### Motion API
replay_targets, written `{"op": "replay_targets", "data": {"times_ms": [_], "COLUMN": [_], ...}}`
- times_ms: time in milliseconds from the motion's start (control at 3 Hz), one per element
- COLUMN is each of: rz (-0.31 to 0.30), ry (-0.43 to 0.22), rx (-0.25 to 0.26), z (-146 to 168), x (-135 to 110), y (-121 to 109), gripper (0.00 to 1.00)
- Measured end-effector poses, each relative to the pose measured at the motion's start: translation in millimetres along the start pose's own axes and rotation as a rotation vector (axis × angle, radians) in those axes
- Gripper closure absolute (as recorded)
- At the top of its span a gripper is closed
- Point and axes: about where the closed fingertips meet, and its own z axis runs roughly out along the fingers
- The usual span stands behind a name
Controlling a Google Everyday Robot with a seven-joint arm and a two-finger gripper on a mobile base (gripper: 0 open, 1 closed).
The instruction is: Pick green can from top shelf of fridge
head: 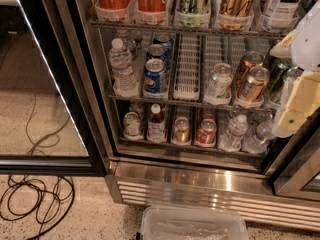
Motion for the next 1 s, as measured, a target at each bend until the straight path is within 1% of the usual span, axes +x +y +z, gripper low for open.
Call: {"op": "replay_targets", "data": {"times_ms": [333,667,1000], "rz": [0.000,-0.015,-0.037], "ry": [0.000,-0.025,-0.110], "rx": [0.000,0.036,0.090], "z": [0,-8,-21], "x": [0,-13,-36], "y": [0,-5,-14], "gripper": [0.00,0.00,0.00]}}
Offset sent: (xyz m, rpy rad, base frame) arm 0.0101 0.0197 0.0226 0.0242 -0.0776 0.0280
